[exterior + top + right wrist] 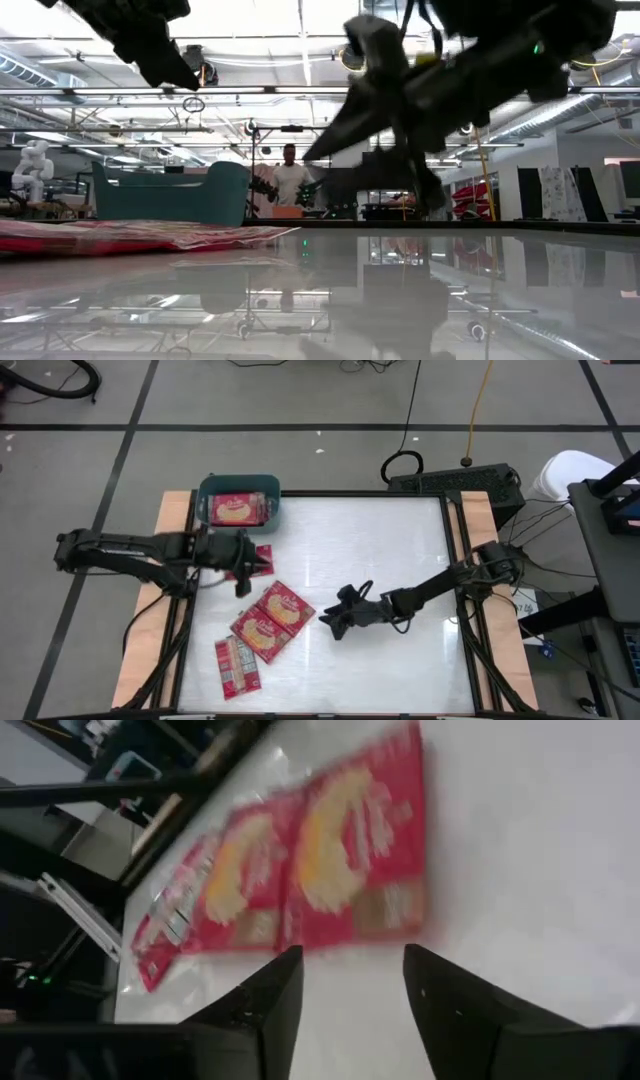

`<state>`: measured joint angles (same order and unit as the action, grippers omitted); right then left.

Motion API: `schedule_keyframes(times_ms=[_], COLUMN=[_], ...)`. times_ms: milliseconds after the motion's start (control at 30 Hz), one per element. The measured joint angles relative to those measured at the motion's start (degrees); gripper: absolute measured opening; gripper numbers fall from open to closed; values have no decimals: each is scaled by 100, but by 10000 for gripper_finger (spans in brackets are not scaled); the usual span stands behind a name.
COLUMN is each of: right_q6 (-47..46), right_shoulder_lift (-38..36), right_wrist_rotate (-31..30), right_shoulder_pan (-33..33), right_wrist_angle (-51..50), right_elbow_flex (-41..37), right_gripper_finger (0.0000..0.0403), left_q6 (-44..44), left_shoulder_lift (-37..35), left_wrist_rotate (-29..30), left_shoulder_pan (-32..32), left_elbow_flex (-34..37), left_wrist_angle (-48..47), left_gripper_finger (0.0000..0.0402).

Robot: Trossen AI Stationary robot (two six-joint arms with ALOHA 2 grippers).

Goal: Sort popcorn bags into baskets
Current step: Put the red popcorn bag into the blue bin

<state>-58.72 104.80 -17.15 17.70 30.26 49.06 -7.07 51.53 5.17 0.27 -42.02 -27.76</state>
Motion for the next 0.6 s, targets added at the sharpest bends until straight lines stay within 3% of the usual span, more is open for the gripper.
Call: schedule_keyframes(times_ms=[133, 300, 600], right_q6=[-541, -568, -268], right_shoulder_lift=[348, 601, 856], right_wrist_rotate=[499, 850, 1318], right_shoulder_pan=[-216, -460, -871], right_wrist_angle=[149, -8, -889], right_elbow_flex=[16, 356, 980], right_gripper_finger=[202, 230, 239], left_q6=[-92, -140, -258], left_shoulder_lift=[41, 63, 52], left_wrist_rotate=[627, 1315, 1493], left_shoulder_pan=[-661, -1200, -1528], left_elbow_flex=[426, 834, 1590], left_wrist_angle=[815, 1477, 2688], left_gripper_finger=[69, 69, 69])
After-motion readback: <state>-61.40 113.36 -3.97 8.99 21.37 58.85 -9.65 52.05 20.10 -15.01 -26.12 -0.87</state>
